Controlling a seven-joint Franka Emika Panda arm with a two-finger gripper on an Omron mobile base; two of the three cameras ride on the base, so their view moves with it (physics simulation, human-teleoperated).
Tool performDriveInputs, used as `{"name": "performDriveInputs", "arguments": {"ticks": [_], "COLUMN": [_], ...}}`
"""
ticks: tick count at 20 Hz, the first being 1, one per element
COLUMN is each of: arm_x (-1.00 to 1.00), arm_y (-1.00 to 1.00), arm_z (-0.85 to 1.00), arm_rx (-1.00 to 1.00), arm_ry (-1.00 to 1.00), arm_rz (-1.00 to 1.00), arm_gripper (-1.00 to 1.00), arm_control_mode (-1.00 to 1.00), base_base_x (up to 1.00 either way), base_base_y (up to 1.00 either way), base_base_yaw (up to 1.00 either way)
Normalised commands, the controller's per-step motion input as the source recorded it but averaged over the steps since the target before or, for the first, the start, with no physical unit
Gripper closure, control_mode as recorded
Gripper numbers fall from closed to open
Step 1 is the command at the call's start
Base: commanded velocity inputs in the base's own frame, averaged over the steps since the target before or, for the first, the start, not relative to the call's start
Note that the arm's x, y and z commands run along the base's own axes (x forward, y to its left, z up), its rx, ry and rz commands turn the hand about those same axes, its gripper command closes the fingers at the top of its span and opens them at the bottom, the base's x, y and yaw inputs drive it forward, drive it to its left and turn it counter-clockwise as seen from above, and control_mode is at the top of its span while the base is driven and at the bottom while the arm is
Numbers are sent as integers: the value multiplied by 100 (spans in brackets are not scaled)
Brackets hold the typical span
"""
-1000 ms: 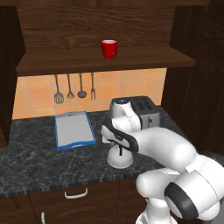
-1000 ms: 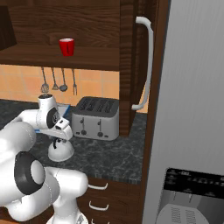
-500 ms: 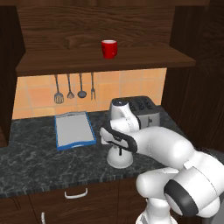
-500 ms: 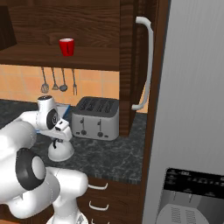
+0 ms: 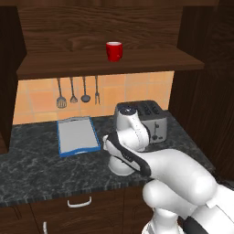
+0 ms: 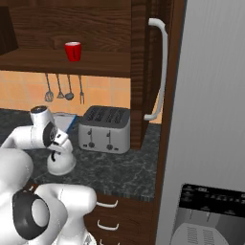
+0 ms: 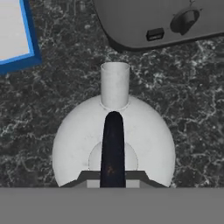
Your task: Pick the kettle from the counter and place it on the tray. Then pick the mug from the cabinet and place it on the tray. Then close the cabinet doors.
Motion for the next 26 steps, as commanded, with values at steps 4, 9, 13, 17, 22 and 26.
{"name": "performDriveInputs", "arguments": {"ticks": [4, 9, 13, 17, 22, 26], "arm_x": [-26, 1, 20, 31, 53, 69], "arm_y": [32, 40, 31, 16, 22, 41], "arm_z": [42, 32, 34, 49, 27, 8], "arm_rx": [10, 1, -3, 0, 0, 0], "arm_ry": [-13, -33, -32, -6, -5, -7], "arm_rz": [0, 3, 7, 14, 9, 3], "arm_gripper": [100, 100, 100, 100, 100, 100], "arm_control_mode": [-100, -100, -100, -100, -100, -100], "base_base_x": [0, 0, 0, 0, 0, 0], "base_base_y": [0, 0, 0, 0, 0, 0], "base_base_yaw": [0, 0, 0, 0, 0, 0]}}
